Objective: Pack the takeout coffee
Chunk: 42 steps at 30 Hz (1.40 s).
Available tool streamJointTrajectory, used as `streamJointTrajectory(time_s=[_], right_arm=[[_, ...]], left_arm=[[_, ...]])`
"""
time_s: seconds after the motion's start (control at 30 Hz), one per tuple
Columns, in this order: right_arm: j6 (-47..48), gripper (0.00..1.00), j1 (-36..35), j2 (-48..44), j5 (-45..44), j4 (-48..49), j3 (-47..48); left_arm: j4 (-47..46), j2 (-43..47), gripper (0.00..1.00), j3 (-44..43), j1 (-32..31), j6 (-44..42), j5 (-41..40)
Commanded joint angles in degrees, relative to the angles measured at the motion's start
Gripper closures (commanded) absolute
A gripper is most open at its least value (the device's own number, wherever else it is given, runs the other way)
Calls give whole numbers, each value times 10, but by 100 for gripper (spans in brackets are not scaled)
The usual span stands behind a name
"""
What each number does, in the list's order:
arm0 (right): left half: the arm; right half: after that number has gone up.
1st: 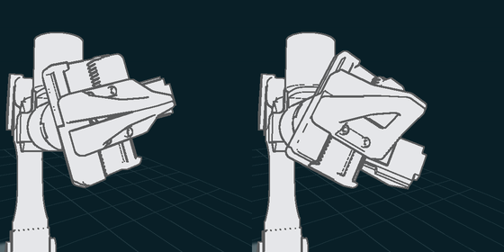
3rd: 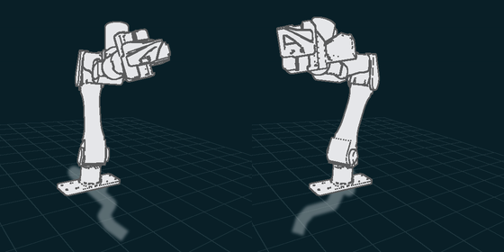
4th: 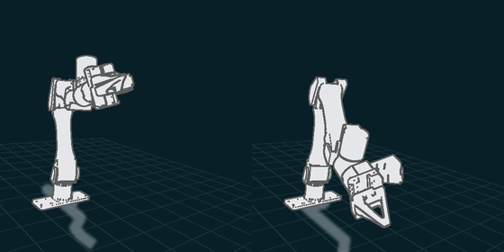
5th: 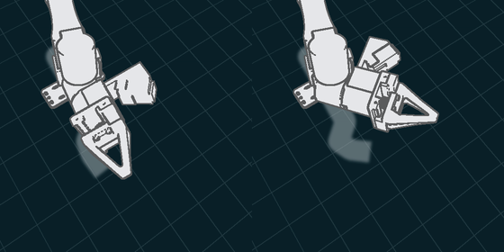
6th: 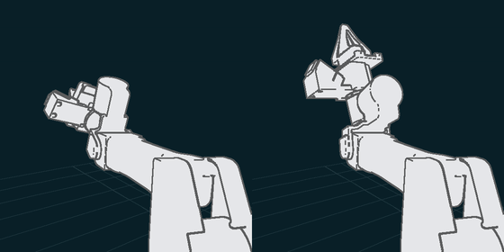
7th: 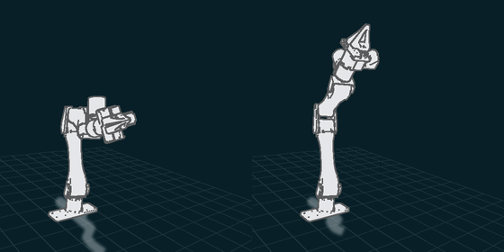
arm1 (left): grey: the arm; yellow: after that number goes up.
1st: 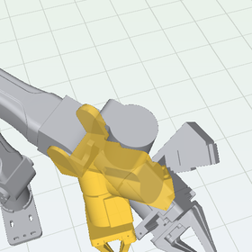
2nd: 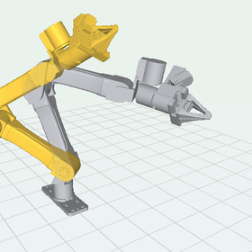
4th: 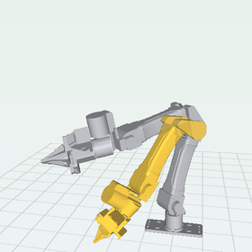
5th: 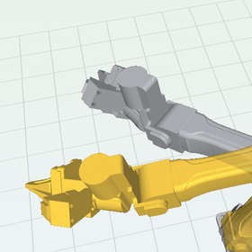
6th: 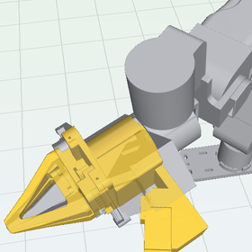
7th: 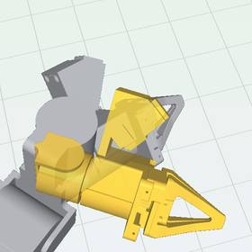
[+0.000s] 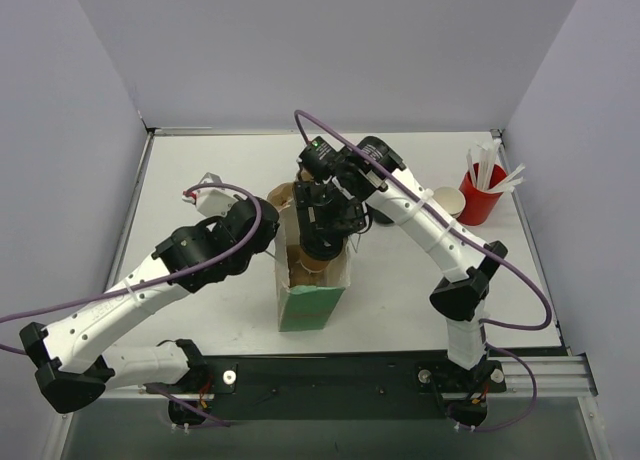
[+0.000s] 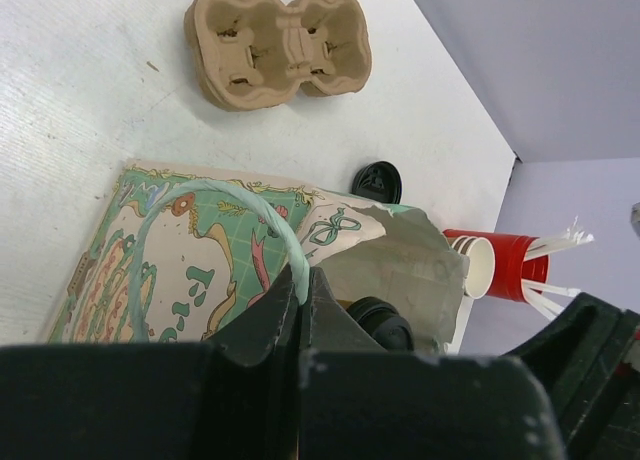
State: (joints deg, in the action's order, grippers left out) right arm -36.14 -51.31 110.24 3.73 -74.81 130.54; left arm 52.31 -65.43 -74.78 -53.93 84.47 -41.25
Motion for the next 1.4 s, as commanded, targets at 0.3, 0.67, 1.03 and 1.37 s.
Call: streamJointTrajectory(time_s=[0.3,0.67,1.03,1.37], right_arm=[[-60,76,-54,-54,-1,-10,-74],[-58,77,-69,-64,11,48,-142],[-54,79,-76,-66,8,78,-191],[-29,80,-83,-49,20,79,-202]], left_arm=[[-40,82,100,57,-5,17,-9],[-65,123,100,105,-4,3,-2],[-69,130,100,112,-4,-15,4],[-116,145,91,109,-3,-96,21]])
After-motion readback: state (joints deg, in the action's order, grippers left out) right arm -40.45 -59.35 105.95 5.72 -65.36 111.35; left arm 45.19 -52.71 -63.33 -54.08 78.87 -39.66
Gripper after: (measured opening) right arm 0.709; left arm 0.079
